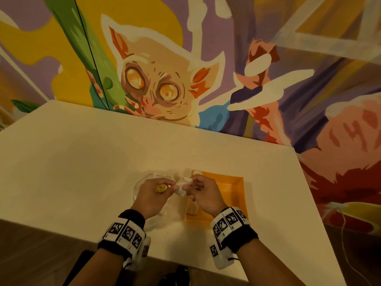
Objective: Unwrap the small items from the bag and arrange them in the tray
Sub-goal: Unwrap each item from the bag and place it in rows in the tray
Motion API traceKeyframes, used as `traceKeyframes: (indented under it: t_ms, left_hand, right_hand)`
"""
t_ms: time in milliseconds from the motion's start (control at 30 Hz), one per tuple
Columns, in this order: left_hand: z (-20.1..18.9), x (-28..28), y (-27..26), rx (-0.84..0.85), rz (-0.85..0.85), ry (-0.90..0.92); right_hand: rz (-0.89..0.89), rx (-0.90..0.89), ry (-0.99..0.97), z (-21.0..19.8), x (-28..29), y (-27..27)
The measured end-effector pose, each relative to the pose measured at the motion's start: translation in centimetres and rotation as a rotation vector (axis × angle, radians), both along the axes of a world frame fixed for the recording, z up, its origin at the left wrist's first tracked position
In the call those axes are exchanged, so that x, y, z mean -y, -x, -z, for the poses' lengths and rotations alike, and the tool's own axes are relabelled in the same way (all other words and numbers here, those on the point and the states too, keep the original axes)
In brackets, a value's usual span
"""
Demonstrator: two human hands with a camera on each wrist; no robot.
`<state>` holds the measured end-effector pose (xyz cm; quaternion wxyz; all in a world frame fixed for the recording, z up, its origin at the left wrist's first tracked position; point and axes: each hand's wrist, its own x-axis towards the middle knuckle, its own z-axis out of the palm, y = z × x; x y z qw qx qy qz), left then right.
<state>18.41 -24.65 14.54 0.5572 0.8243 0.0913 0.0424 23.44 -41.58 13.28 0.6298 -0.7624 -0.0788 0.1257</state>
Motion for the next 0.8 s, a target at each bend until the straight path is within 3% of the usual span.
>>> traceKeyframes:
  t_ms: [600,800]
  left_hand:
    - [-1.0,0.2,-0.5,-0.010,-0.025,-0.062]
    - [-1.5,0.1,-0.7,-0.021,0.000,-0.066]
  right_hand:
    - [-0.019,0.024,0.180,1.6,-0.2,-0.5]
    - [-0.041,0.014,0.140,0.8,0.0,-0.3]
